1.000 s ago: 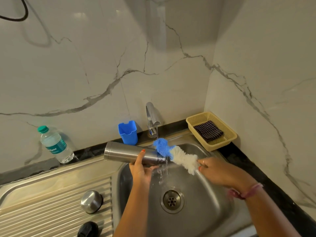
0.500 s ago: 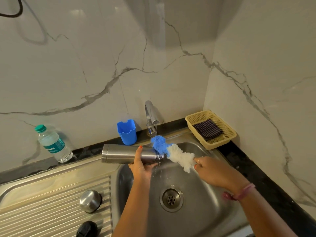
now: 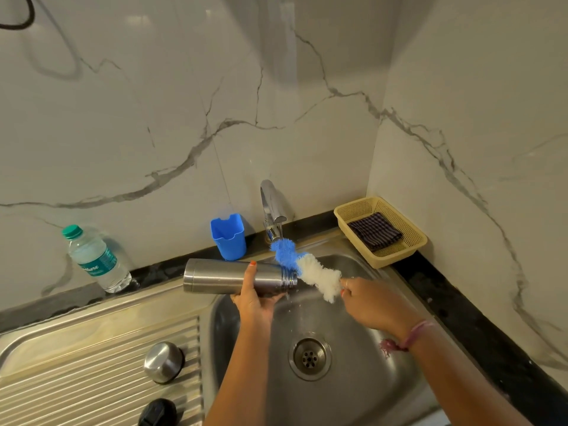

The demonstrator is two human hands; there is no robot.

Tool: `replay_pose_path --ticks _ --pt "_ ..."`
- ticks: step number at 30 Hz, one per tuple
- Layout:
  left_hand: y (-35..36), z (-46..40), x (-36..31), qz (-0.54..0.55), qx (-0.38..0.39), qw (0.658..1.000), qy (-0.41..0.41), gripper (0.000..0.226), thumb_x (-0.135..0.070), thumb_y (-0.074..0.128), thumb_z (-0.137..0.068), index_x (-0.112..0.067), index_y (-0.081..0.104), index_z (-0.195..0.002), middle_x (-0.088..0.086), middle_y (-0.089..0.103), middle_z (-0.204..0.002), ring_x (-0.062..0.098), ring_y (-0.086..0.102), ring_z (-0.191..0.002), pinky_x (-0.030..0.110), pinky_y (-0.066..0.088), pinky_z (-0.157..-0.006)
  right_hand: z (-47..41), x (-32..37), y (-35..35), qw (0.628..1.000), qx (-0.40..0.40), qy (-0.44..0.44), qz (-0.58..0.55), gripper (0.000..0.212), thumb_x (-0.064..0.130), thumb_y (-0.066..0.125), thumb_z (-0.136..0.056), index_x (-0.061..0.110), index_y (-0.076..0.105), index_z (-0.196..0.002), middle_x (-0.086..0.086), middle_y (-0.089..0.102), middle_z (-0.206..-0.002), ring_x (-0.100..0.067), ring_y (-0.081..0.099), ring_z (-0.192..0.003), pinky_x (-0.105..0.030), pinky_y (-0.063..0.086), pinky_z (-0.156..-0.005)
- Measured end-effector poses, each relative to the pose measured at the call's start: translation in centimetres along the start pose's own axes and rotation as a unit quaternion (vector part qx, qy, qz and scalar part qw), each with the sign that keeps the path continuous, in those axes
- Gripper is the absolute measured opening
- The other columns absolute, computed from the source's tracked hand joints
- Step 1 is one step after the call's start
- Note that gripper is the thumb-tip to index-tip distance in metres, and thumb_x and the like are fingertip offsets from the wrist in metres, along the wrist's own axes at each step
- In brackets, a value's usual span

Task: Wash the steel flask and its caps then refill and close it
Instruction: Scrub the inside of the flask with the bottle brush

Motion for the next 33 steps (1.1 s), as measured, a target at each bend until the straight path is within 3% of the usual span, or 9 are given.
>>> replay_pose_path --ticks 6,10,14,18,20,22,24,28,33 --pt "-0.3 -0.4 -0.6 -0.026 -0.001 1.000 0.015 0.077 -0.012 0.077 -0.081 -0.021 0.036 -0.145 0.013 0.053 -0.139 0.039 0.053 -0.127 0.074 0.039 -0.098 1.0 -1.5 -2.0 1.000 0.028 0.002 -0.001 0.035 0.022 0.036 -0.101 0.018 0.054 -0.130 -0.005 0.059 -0.123 -0.018 0.057 -0.109 -0.031 0.044 -0.093" --pt "0.0 -0.3 -0.1 -0.031 0.005 0.999 0.006 0.078 -0.011 0.077 -0.080 -0.023 0.035 -0.144 0.013 0.052 -0.139 0.042 0.050 -0.128 0.078 0.037 -0.094 -0.3 -0.7 -0.9 1.000 0.014 0.001 0.019 0.024 0.021 0.036 -0.099 0.017 0.058 -0.107 -0.006 0.062 -0.104 -0.019 0.059 -0.097 -0.028 0.042 -0.073" --pt "0.1 -0.2 -0.1 -0.028 0.006 0.999 0.026 0.086 -0.014 0.080 -0.079 -0.030 0.031 -0.148 0.010 0.057 -0.129 0.039 0.057 -0.119 0.074 0.041 -0.097 -0.1 -0.2 -0.4 0.999 0.020 -0.010 0.033 0.032 0.022 0.035 -0.100 0.016 0.057 -0.122 -0.005 0.062 -0.111 -0.020 0.057 -0.100 -0.029 0.041 -0.079" --pt "0.1 -0.6 -0.8 -0.020 0.003 0.998 0.051 0.086 -0.012 0.079 -0.080 -0.028 0.029 -0.148 0.010 0.057 -0.132 0.032 0.060 -0.109 0.067 0.045 -0.099 1.6 -0.9 -1.9 0.999 0.036 -0.011 0.025 0.030 0.019 0.035 -0.101 0.031 0.050 -0.078 0.008 0.049 -0.079 -0.010 0.050 -0.081 -0.023 0.037 -0.068" --pt "0.3 -0.4 -0.8 -0.011 0.009 0.999 0.049 0.083 -0.012 0.077 -0.082 -0.028 0.029 -0.148 0.010 0.056 -0.131 0.033 0.058 -0.112 0.068 0.043 -0.100 1.6 -0.2 -1.7 0.999 0.027 -0.015 0.024 0.026 0.020 0.035 -0.101 0.026 0.060 -0.103 0.003 0.056 -0.092 -0.014 0.055 -0.093 -0.026 0.041 -0.078" --pt "0.6 -0.4 -0.7 -0.003 0.022 0.999 0.044 0.080 -0.012 0.075 -0.084 -0.027 0.031 -0.148 0.010 0.055 -0.131 0.036 0.056 -0.116 0.072 0.041 -0.099 0.7 0.4 -0.8 1.000 0.005 -0.010 0.012 0.034 0.022 0.034 -0.101 0.018 0.053 -0.129 -0.004 0.061 -0.110 -0.018 0.056 -0.098 -0.028 0.041 -0.080" --pt "0.6 -0.4 -0.7 -0.001 0.027 0.999 0.040 0.076 -0.012 0.074 -0.084 -0.026 0.033 -0.147 0.010 0.055 -0.130 0.037 0.055 -0.119 0.076 0.037 -0.098 0.3 0.8 -0.4 1.000 -0.010 -0.012 0.009 0.037 0.023 0.032 -0.101 0.018 0.050 -0.133 -0.005 0.062 -0.111 -0.016 0.054 -0.091 -0.027 0.041 -0.078" --pt "0.3 -0.5 -1.3 -0.020 0.029 0.998 0.054 0.060 -0.013 0.072 -0.087 -0.024 0.038 -0.136 0.006 0.060 -0.115 0.036 0.055 -0.117 0.079 0.035 -0.096 1.6 0.0 -2.0 0.999 0.001 -0.019 0.030 0.039 0.025 0.033 -0.102 0.023 0.046 -0.139 -0.004 0.059 -0.128 -0.020 0.056 -0.113 -0.032 0.044 -0.095" --pt "0.7 -0.2 -0.8 -0.026 0.041 0.998 0.032 0.081 -0.015 0.081 -0.072 -0.022 0.039 -0.141 0.015 0.058 -0.131 0.039 0.059 -0.118 0.073 0.044 -0.093 1.3 0.6 -1.8 0.999 -0.012 -0.026 0.034 0.033 0.025 0.035 -0.100 0.023 0.053 -0.128 -0.001 0.062 -0.101 -0.019 0.060 -0.097 -0.032 0.048 -0.085"
Point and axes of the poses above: each hand's wrist, its own z-axis away from the middle knuckle, its own y-axis out of the palm, x = y × z, the point moved 7 cm from there along -z, towards the middle knuckle
